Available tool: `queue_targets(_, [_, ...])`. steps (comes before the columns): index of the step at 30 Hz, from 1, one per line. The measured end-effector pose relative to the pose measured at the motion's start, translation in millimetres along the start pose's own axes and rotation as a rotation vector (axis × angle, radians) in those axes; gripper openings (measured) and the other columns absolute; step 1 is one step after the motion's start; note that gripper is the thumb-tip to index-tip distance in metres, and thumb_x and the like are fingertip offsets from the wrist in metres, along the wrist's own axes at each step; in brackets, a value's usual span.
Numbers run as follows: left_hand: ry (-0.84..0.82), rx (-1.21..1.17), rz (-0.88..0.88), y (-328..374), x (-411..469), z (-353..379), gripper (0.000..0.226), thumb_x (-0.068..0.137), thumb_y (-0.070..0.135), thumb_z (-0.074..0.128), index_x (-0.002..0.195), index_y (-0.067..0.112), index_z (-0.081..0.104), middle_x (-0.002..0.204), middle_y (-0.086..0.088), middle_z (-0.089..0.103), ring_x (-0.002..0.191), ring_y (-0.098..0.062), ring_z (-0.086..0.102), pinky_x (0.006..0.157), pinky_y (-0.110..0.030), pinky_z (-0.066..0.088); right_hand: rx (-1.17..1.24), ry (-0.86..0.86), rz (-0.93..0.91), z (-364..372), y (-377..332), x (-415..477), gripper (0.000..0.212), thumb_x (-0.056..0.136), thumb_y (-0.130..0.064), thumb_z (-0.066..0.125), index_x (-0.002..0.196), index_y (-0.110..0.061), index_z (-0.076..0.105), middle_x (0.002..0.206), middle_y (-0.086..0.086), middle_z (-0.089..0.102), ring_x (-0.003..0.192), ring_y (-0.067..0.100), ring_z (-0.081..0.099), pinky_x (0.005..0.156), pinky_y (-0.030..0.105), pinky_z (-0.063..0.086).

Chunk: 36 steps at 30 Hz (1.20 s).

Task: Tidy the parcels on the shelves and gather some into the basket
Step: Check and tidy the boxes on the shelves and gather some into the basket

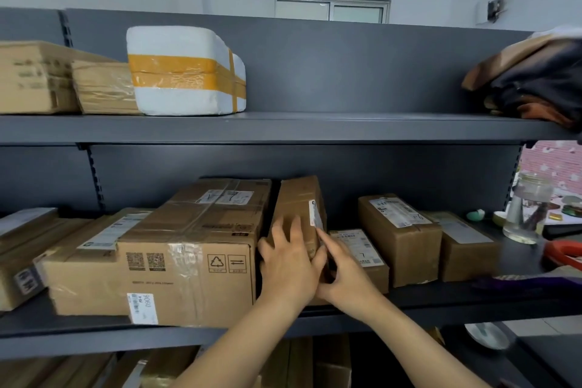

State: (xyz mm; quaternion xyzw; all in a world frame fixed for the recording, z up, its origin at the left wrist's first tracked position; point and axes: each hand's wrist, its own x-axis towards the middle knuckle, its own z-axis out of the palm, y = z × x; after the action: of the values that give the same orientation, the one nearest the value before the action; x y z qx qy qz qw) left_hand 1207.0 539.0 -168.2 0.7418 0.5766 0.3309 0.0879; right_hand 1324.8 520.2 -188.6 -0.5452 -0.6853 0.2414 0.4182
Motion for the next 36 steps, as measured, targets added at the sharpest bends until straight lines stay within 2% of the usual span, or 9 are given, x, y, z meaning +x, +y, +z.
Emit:
queue_targets(3, [-0.049,0.029,-0.034,3.9,-0.2,0.0,0.067,0.093,0.054,0.037,0.149,0.029,0.010,0.155,-0.003,0.003,0.133,-0.033,0.016,0.104,-0.044,0.034,-0.027,0.020,-0.021,7.0,1.6,-0.8,0.109,0.067,-0.029,0.085,0.148,-0.036,0.012,0.151,-0.013,0.019,0.130,-0.005,0.020,0.095,0.001,0.022])
queue_targets(7, [-0.117,0.007,-0.077,11.8,2.4,-5.2,0.067,0.094,0.056,0.034,0.149,0.028,0.009,0.155,-0.004,0.001,0.134,-0.034,0.015,0.106,-0.044,0.033,0.005,0.140,-0.030,20.9,-2.1,0.4,0.115,0.066,-0.035,0.085,0.139,-0.051,-0.003,0.150,-0.014,0.019,0.128,-0.006,0.019,0.102,0.016,0.021])
queue_targets(11, [-0.182,-0.099,-0.115,20.2,0.9,-11.7,0.067,0.096,0.052,0.033,0.150,0.022,0.009,0.157,-0.005,0.001,0.138,-0.032,0.010,0.109,-0.042,0.029,-0.050,0.288,-0.009,33.5,-4.1,0.3,0.117,0.073,-0.041,0.078,0.148,-0.036,-0.011,0.153,-0.005,0.019,0.130,0.001,0.023,0.100,0.018,0.023])
queue_targets(14, [-0.204,-0.076,-0.046,19.9,-4.0,-17.9,0.064,0.097,0.048,0.037,0.149,0.018,0.015,0.153,-0.010,0.020,0.139,-0.029,0.019,0.110,-0.040,0.029,-0.133,0.361,0.008,37.2,-3.0,1.5,0.115,0.075,-0.039,0.077,0.148,-0.037,-0.012,0.154,-0.003,0.019,0.138,0.013,0.026,0.102,0.027,0.033])
queue_targets(17, [-0.104,0.005,0.150,11.5,-9.8,-30.4,0.053,0.096,0.041,0.043,0.143,0.018,0.032,0.135,-0.008,0.049,0.124,-0.022,0.044,0.102,-0.035,0.042,-0.205,0.397,0.007,37.5,-4.1,3.5,0.108,0.078,-0.039,0.073,0.148,-0.039,-0.009,0.154,-0.002,0.021,0.138,0.016,0.027,0.102,0.034,0.037])
queue_targets(22, [0.177,0.131,0.363,-14.0,-9.8,-63.6,0.037,0.093,0.036,0.049,0.125,0.021,0.058,0.125,0.002,0.060,0.120,-0.015,0.051,0.101,-0.031,0.037,-0.358,0.415,-0.067,39.8,-6.1,5.4,0.116,0.066,-0.036,0.082,0.149,-0.036,0.001,0.149,-0.001,0.030,0.134,0.019,0.035,0.103,0.039,0.041])
queue_targets(25, [0.319,0.230,0.306,-41.4,-1.4,-77.9,0.033,0.090,0.037,0.053,0.117,0.021,0.064,0.116,0.002,0.066,0.112,-0.019,0.057,0.094,-0.036,0.042,-0.532,0.400,-0.133,41.9,-2.9,4.0,0.118,0.062,-0.032,0.083,0.149,-0.032,0.003,0.146,0.002,0.035,0.132,0.023,0.039,0.103,0.044,0.042])
queue_targets(32, [0.192,0.336,0.125,-80.8,5.8,-86.2,0.055,0.091,0.058,0.023,0.109,0.027,0.065,0.107,0.004,0.066,0.103,-0.017,0.057,0.089,-0.036,0.041,-0.857,0.267,-0.220,45.3,-1.1,-3.4,0.122,0.047,-0.030,0.088,0.148,-0.022,0.020,0.135,0.003,0.053,0.121,0.025,0.053,0.094,0.045,0.048])
queue_targets(36, [0.214,0.367,0.129,-80.7,6.1,-82.4,0.053,0.093,0.055,0.023,0.102,0.026,0.066,0.101,0.004,0.067,0.099,-0.017,0.059,0.087,-0.036,0.040,-0.967,0.126,-0.262,47.3,1.3,-1.6,0.111,0.049,-0.022,0.088,0.145,-0.023,0.031,0.130,0.000,0.056,0.121,0.022,0.054,0.097,0.045,0.046])
